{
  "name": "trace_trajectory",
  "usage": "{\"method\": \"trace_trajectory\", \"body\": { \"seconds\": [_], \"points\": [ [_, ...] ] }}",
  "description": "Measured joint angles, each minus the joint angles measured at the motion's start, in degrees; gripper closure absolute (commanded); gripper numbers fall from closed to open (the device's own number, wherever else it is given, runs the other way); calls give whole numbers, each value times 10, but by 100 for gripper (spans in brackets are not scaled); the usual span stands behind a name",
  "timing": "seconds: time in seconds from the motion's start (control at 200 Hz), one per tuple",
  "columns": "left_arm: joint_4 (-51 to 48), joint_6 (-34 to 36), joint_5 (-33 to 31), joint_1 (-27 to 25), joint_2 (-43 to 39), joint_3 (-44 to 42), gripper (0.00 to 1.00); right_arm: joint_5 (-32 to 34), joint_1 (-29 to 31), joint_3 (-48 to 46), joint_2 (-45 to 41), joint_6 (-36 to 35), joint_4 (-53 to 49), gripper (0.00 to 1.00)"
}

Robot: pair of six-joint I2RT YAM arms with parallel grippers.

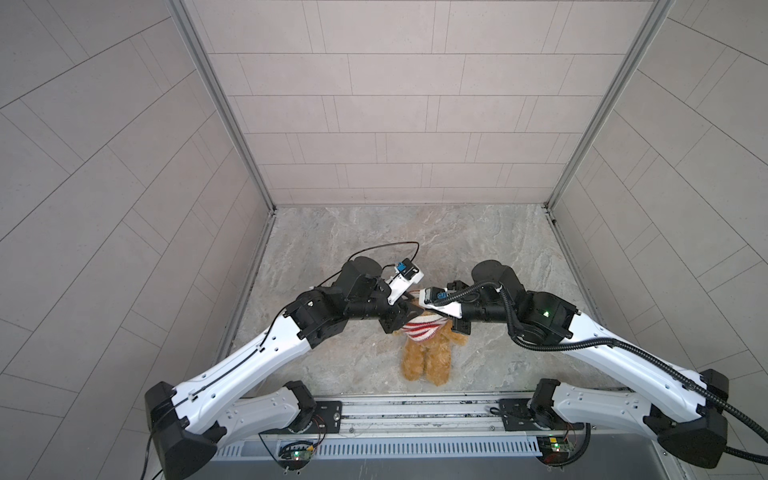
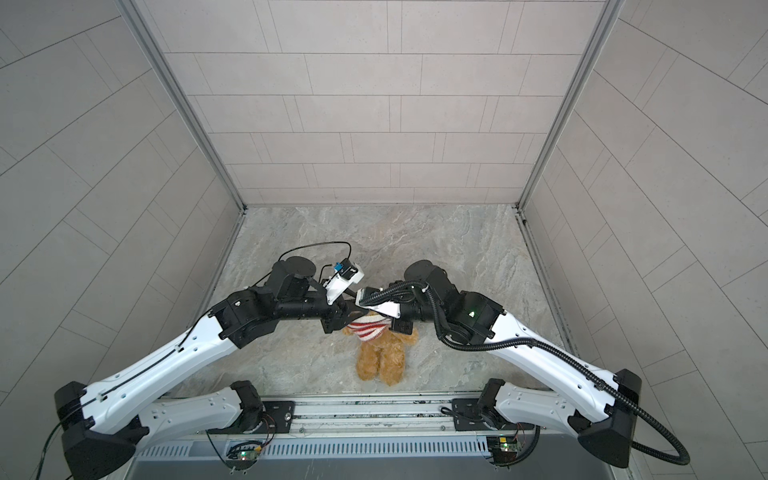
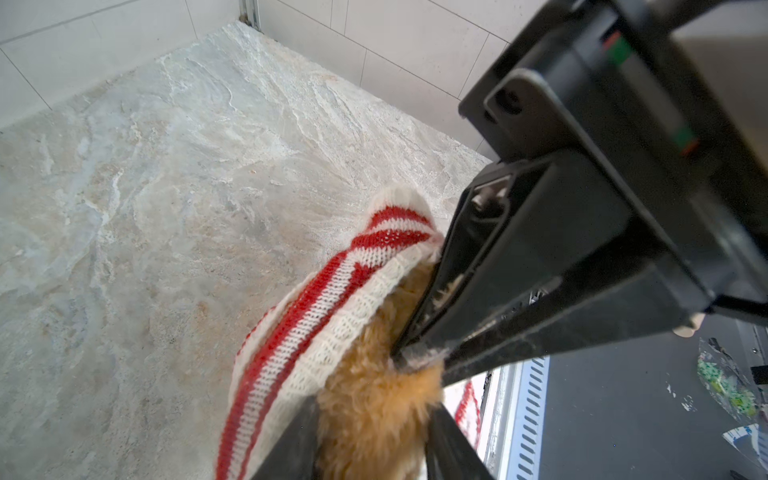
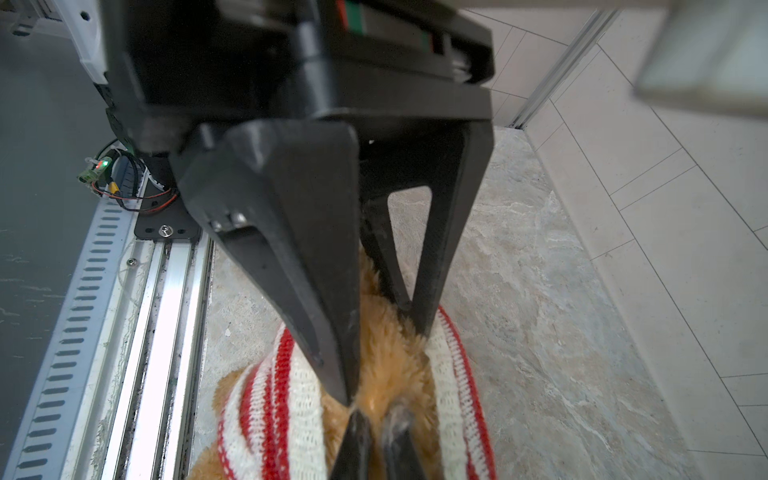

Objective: Dress the teddy bear
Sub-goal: 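Stretch the sweater opening apart with both grippers over the bear's head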

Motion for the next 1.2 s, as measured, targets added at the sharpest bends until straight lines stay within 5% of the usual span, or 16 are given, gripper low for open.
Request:
{"method": "trace_trajectory", "body": {
  "seconds": [0.4,0.546,0.706,0.931,1.201],
  "points": [
    [-18,10,9,0,22,0,80,22,11,-23,0,1,31,100],
    [-13,3,6,0,21,-5,100,32,16,-31,0,1,45,100],
    [17,-20,-10,0,2,-29,100,45,19,-41,-2,10,70,100],
    [83,-51,-48,-1,-37,-84,100,97,27,-107,-82,106,136,51],
    [169,-92,-79,0,-88,-162,100,182,28,-264,-260,303,180,53]
  ]
}}
